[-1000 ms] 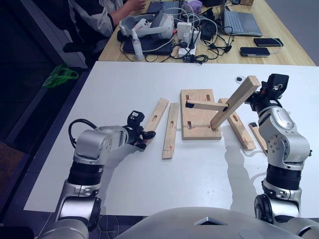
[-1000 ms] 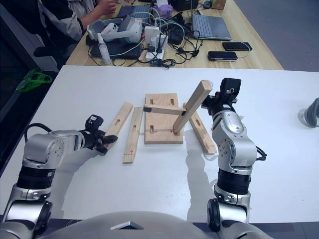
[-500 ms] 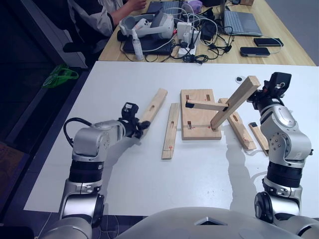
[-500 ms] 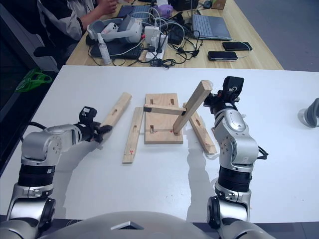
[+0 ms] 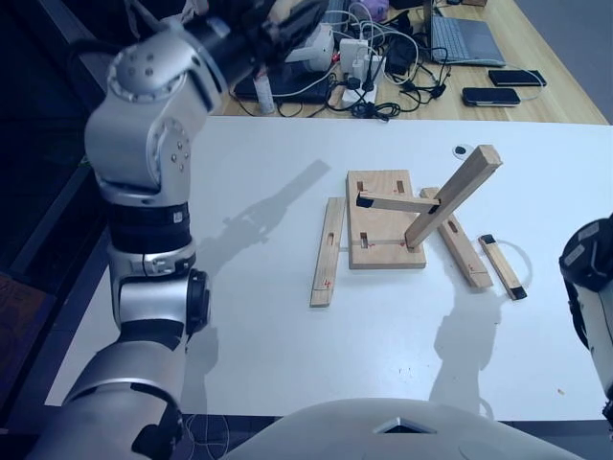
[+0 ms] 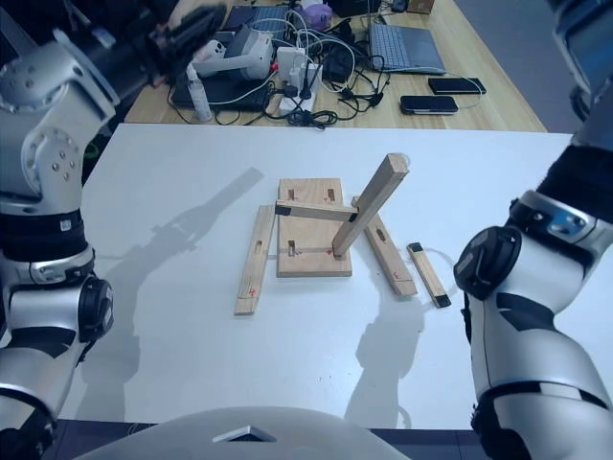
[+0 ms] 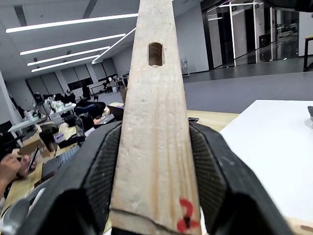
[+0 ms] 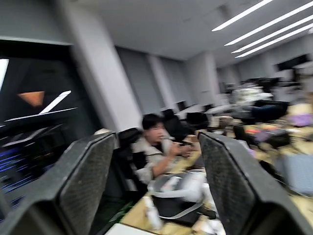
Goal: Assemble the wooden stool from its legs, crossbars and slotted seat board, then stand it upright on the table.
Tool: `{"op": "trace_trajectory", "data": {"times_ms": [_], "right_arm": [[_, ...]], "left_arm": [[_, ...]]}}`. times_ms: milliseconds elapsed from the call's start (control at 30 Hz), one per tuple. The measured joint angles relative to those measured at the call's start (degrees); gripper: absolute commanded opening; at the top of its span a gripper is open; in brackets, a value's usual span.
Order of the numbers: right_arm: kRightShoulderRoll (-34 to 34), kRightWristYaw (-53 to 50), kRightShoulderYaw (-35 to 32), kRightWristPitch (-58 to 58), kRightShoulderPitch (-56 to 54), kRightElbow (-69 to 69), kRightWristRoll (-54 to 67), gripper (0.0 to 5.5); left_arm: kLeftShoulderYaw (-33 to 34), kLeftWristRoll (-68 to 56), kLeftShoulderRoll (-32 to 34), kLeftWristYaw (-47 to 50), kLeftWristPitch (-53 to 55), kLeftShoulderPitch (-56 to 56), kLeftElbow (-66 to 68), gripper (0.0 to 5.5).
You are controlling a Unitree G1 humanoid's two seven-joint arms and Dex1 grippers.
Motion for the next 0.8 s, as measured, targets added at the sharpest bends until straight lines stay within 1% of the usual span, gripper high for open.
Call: {"op": "trace_trajectory", "data": {"times_ms": [67,167,333,567,733,800], "right_arm": [[3.7,0.6,2.1,5.4,-0.3,-4.1,5.5,3.18],[8.2,-3.2,2.1,10.2,0.0,-8.5,11.8,3.18],[9.4,-8.2,0.6,11.8,0.3,-8.7,14.6,3.18],[8.6,-11.5,-2.3,12.7,0.5,-6.9,18.7,2.05],[9.1,-12.1,-1.0,14.1,3.0,-8.3,21.4,1.32],[9.1,-13.2,-0.4,14.1,3.4,-9.2,22.0,1.20]], "left_arm": [[-0.5,-2.5,-2.8,-1.2,0.0,-2.6,-1.1,2.05],[-1.8,-4.7,-4.4,-2.5,0.4,-2.9,-4.5,2.05],[-3.1,-5.2,-4.3,-2.8,1.2,-0.9,-7.1,2.05],[-3.4,-4.5,-3.6,-2.9,0.6,0.9,-7.6,2.05],[-3.9,-3.9,-3.9,-1.9,0.3,0.9,-7.5,2.05],[-4.5,-3.4,-3.9,-1.9,0.1,0.8,-7.5,2.05]]}}
